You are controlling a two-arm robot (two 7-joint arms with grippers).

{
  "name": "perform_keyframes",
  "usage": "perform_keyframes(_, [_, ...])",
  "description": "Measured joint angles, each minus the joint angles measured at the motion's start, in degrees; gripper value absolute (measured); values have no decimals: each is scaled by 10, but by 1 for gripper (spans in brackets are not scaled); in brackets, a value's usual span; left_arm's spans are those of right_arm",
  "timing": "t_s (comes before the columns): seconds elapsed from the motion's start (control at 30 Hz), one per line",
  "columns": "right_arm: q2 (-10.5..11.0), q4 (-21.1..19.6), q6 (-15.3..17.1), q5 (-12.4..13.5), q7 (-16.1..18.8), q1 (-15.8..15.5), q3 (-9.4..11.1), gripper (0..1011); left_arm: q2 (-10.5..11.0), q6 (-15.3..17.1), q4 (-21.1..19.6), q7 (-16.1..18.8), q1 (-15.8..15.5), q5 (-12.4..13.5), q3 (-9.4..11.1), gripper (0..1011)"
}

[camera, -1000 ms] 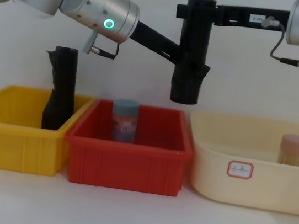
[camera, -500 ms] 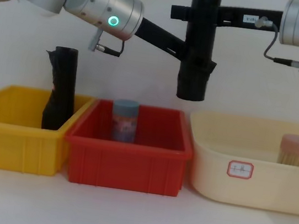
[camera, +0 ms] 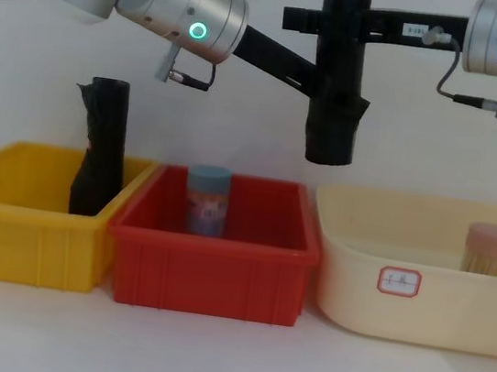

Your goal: Pick up the garbage bag with the one hand and transfer it to the other hand.

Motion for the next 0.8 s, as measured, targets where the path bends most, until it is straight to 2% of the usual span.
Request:
perform_keyframes(0.23, [0, 1, -2, 1, -1, 1, -1, 992, -2, 0, 2, -1, -2, 0, 0, 436])
perform_keyframes(0.4, [0, 2, -2, 1, -3, 1, -2, 911, -3, -1, 3, -2, -2, 1, 1, 436])
perform_keyframes(0.47, [0, 2, -2, 1, -3, 1, -2, 813, -3, -1, 3, -2, -2, 1, 1, 436])
perform_keyframes(0.8, [0, 2, -3, 1, -3, 2, -2, 745, -4, -1, 4, -3, -3, 1, 1, 436])
